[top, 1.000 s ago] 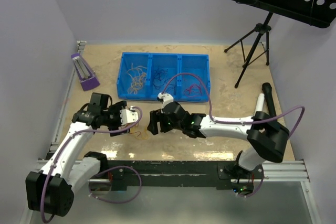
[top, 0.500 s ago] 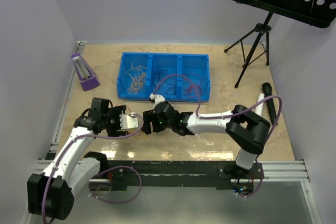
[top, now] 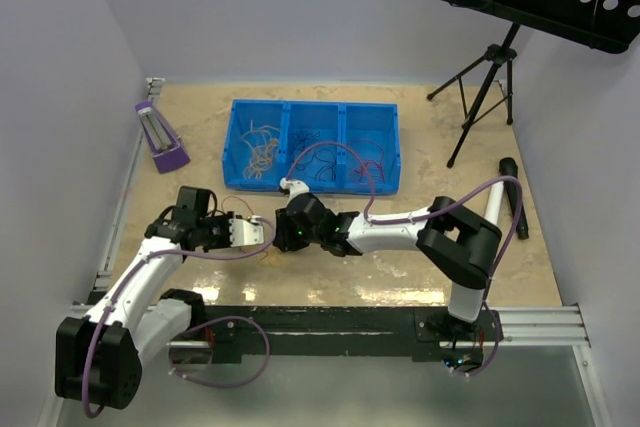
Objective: Untangle the cables
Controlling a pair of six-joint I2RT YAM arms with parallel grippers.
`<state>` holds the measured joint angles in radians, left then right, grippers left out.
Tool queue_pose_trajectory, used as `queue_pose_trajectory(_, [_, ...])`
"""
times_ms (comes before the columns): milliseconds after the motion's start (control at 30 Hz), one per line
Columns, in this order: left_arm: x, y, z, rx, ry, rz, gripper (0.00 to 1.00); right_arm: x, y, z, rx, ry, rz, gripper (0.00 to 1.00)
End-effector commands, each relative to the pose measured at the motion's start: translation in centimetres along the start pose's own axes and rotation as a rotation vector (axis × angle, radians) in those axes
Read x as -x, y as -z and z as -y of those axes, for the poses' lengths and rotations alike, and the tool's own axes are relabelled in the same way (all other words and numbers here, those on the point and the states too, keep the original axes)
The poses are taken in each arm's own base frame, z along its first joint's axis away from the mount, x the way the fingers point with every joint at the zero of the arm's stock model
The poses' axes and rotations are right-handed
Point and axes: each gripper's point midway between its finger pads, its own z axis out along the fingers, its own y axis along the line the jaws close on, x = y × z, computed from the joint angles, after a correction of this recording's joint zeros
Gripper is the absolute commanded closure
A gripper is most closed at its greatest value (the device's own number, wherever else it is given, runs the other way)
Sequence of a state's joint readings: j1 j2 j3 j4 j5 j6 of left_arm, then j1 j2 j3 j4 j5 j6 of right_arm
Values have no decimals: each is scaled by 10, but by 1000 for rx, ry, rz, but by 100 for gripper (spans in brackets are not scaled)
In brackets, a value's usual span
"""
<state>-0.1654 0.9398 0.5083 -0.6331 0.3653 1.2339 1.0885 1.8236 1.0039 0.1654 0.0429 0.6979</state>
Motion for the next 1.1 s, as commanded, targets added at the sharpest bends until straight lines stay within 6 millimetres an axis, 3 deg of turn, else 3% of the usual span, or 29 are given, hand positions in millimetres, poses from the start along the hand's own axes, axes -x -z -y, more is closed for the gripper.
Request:
queue_pose_trajectory(0, [4,3,-10,37,-15,18,74,12,11,-1,-20,11,42,78])
queue_pose_trajectory(67, [8,6,-16,50,7,26,79,15,20,-3,-15,10,52,97])
queue_pose_trajectory(100, [10,8,-20,61,14,28,82,17,24,-2,-23,11,62,100])
queue_pose_trajectory(267, [24,29,-47,153,51,43,94,45,61,8,-94,11,167,100])
queue_pose_trajectory(333, [24,40,-59,204,70,27,100,66,85,14,-127,8,237,100])
queue_pose_trajectory(433, [18,54,-69,263,99,-8,100,107,132,34,-195,-16,357,100])
queue_pose_trajectory(567, [2,59,-59,274,113,-56,100,163,208,63,-276,-54,541,100])
queue_pose_trajectory(700, [-5,63,-43,276,108,-74,100,208,279,65,-322,-58,710,100])
queue_pose_trajectory(967, [-26,61,-13,241,63,-155,100,262,364,48,-363,-52,890,100])
queue_pose_trajectory(1067, [-26,61,-5,232,59,-152,100,278,378,35,-333,-41,922,100])
